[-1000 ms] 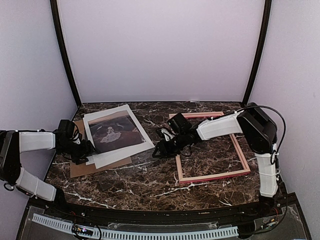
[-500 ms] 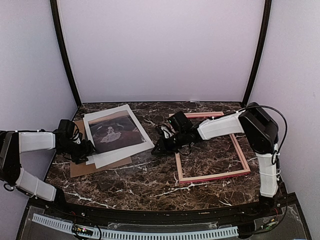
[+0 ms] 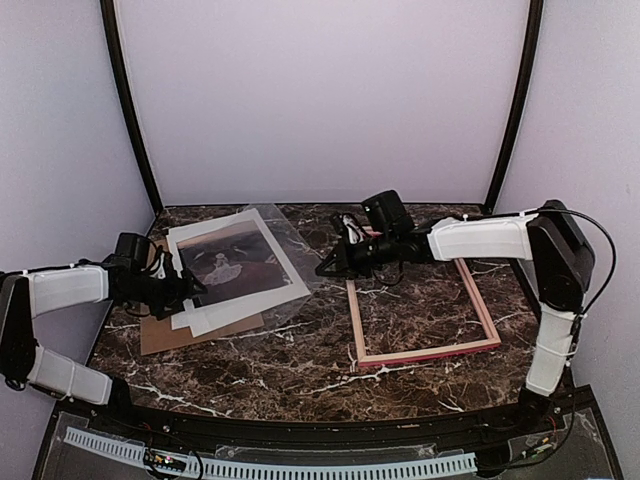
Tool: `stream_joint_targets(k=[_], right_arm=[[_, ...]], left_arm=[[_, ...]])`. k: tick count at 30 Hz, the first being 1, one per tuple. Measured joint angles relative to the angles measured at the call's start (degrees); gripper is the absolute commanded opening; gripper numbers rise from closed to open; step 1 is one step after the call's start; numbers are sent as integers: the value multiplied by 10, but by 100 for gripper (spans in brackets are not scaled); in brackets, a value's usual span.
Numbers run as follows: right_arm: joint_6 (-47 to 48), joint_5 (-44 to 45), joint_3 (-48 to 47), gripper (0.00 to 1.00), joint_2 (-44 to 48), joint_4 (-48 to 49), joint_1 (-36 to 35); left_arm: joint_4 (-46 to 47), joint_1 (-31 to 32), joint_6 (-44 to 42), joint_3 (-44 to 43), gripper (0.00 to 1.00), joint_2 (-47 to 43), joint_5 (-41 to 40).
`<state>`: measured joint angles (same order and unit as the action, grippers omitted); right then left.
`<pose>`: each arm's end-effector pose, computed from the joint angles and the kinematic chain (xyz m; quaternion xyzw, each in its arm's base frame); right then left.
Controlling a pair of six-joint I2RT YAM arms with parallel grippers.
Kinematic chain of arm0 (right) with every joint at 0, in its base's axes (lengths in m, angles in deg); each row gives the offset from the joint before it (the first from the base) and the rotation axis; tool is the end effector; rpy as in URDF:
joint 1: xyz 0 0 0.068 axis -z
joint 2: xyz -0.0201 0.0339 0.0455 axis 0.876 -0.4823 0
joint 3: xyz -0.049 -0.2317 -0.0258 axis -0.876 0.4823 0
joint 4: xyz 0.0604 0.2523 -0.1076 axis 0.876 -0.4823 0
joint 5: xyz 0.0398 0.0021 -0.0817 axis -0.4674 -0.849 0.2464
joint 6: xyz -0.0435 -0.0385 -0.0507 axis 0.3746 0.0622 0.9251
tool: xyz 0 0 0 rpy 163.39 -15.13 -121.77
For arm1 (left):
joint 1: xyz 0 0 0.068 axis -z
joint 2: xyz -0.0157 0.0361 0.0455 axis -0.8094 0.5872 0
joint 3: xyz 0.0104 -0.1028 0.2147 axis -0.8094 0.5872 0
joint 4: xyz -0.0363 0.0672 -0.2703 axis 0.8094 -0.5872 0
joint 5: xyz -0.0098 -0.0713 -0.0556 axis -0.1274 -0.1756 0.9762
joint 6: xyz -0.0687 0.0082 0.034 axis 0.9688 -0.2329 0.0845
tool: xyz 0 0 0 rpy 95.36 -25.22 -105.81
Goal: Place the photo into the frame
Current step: Pick up the glass panel from the mat board, then pass from the right arm to the left
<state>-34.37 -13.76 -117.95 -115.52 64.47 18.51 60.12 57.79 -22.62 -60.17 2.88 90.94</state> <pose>0.3096 0.3314 0.1532 -0.1588 0.8570 0.4587 0.1727 0.2828 -0.0451 0.1108 -0.1440 0.9110 -0.2841 0.2621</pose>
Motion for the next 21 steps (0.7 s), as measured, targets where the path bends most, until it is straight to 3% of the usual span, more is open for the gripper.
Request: stream_joint_targets(k=[11,21], right_arm=[[-25,2,48,0,47,7,28],[-38,33,149,0,106,-45,31]], left_arm=[[99,142,80,14,91,31,7],[119,204,153,11,90,76,4]])
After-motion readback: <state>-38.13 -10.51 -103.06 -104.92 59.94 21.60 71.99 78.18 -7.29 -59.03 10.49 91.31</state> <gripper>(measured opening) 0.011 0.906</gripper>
